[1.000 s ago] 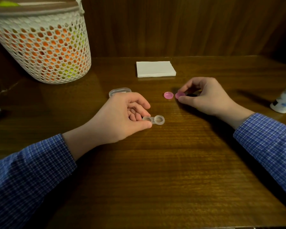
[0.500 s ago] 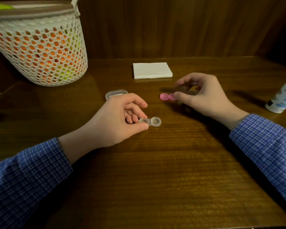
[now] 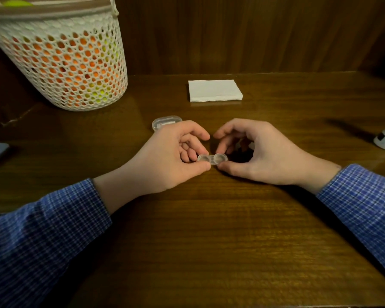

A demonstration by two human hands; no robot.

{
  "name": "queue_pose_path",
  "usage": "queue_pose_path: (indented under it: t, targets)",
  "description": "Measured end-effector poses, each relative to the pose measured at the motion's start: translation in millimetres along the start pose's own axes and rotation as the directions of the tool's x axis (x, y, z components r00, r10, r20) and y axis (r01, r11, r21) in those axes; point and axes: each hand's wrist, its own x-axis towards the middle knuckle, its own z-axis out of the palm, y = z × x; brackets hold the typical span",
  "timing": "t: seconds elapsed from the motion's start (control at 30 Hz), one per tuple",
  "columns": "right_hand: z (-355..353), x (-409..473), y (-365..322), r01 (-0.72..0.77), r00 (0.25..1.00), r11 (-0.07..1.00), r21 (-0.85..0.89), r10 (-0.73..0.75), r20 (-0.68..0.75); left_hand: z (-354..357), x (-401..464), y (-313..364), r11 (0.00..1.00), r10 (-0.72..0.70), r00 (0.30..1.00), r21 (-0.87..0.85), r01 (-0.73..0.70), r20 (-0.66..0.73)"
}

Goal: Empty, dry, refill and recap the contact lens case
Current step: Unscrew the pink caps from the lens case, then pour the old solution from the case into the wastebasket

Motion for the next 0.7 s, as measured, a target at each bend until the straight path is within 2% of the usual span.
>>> queue_pose_path:
  t: [0.27, 0.5, 0.6, 0.7]
  targets:
    - [2, 1, -9, 0.01, 0.999, 0.999, 0.047, -0.008, -0.044, -4, -7, 5, 0.999, 0.032, 0.998, 0.01, -0.031, -0.055]
    - [12, 10, -60, 0.072, 0.995, 0.994, 0.078, -0.066, -0.073, -35, -52, 19, 0.999, 0.011, 0.976, -0.04, -0.02, -0.217]
    - [27, 15, -101, 0.131, 0.991, 0.985, 0.112, -0.126, -0.047, -59, -99, 22, 0.994, -0.015, 0.957, -0.11, -0.018, -0.289]
    - [52, 18, -149, 0.189, 0.982, 0.967, 0.169, -0.189, -0.016, -75, -155, 22, 0.953, -0.11, 0.914, -0.302, -0.014, -0.391]
